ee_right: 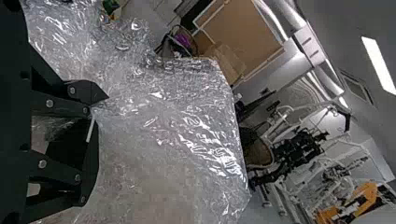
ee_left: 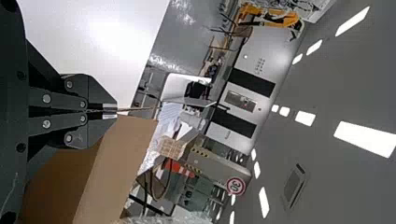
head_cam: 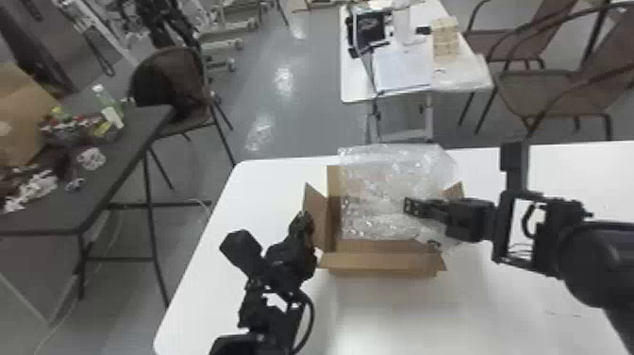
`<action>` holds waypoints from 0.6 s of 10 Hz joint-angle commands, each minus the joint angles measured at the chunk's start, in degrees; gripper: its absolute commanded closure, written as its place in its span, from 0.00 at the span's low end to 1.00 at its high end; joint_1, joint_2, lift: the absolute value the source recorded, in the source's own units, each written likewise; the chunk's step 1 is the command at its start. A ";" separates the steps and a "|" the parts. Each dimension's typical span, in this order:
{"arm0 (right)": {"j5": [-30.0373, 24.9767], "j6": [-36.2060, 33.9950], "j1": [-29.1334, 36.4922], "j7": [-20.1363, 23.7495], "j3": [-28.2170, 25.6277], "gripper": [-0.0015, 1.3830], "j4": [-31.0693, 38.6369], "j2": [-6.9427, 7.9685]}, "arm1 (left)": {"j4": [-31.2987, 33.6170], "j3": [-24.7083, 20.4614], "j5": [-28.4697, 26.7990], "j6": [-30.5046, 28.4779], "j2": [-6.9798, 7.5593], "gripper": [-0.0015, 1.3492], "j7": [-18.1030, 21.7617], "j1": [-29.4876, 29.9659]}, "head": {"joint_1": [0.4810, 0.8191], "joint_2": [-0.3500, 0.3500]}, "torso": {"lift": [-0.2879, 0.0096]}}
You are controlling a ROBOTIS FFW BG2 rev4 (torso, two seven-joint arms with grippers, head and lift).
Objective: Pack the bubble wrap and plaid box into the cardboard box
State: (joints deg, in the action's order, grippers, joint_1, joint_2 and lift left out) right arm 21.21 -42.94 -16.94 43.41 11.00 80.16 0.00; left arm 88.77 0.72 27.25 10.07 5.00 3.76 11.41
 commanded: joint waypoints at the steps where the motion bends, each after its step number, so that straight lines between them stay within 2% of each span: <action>1: -1.53 3.92 -2.31 0.97 1.22 0.92 -8.79 0.05 | 0.00 0.42 0.34 0.30 0.01 0.90 0.02 0.01 | 0.63 0.95 | 0.82; 2: -0.30 6.82 -3.54 2.64 2.27 0.92 -13.63 0.05 | -0.09 0.60 0.61 0.30 0.01 0.89 0.02 -0.07 | 0.63 0.95 | 0.82; 3: -0.56 7.44 -3.71 2.91 2.63 0.88 -14.51 0.05 | -0.09 0.60 0.70 0.12 0.01 0.89 0.02 -0.07 | 0.63 0.95 | 0.82; 5: -1.18 8.31 -4.33 4.05 2.80 0.37 -15.12 0.05 | -0.09 0.60 0.87 0.21 0.01 0.89 0.02 0.10 | 0.63 0.95 | 0.82; 6: -0.47 8.67 -4.42 4.40 2.98 0.23 -15.21 0.05 | -0.09 0.68 0.87 0.30 0.10 0.89 0.02 0.01 | 0.63 0.95 | 0.82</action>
State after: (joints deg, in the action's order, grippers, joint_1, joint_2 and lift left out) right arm 20.42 -34.47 -21.24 47.79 13.88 65.05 0.00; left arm 88.68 1.38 28.11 10.32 5.04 3.78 11.46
